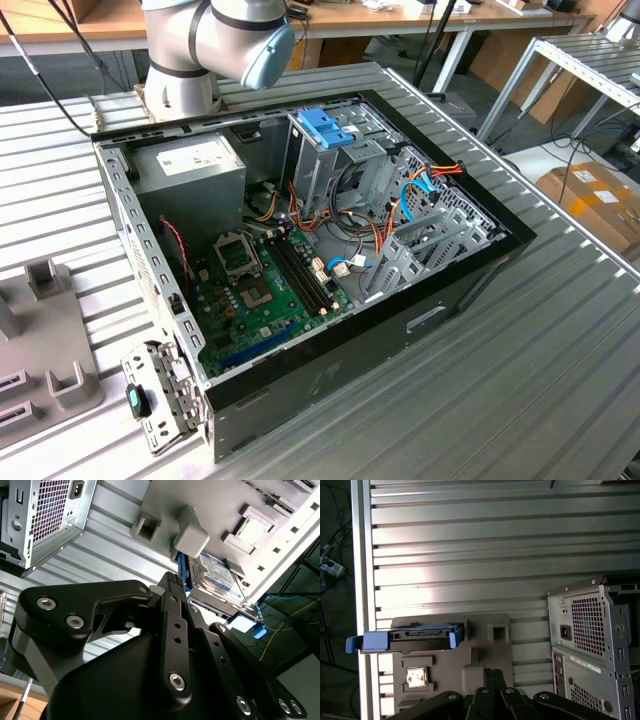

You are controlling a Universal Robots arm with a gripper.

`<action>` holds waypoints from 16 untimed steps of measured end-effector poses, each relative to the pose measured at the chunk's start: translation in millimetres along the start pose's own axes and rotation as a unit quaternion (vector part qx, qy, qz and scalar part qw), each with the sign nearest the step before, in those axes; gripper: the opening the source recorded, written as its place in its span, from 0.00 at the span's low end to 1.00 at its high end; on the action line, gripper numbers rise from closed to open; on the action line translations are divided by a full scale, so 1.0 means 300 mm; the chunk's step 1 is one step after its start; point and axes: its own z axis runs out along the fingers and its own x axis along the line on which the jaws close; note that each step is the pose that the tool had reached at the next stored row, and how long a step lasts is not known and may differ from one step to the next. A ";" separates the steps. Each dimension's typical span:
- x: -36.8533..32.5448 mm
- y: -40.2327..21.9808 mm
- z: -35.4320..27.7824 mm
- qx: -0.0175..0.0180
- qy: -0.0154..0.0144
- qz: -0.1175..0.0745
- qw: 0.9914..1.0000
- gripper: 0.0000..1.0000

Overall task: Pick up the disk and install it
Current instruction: 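Reach for the disk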

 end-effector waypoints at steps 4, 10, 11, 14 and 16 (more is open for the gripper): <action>0.001 0.011 0.001 0.000 0.000 0.000 1.000 0.11; 0.001 0.011 0.001 0.000 0.000 0.000 1.000 0.11; 0.002 0.012 0.000 0.000 0.000 0.000 1.000 0.11; 0.007 0.011 0.000 0.000 0.000 0.000 1.000 0.11; 0.015 0.011 0.000 0.000 0.000 0.000 1.000 0.11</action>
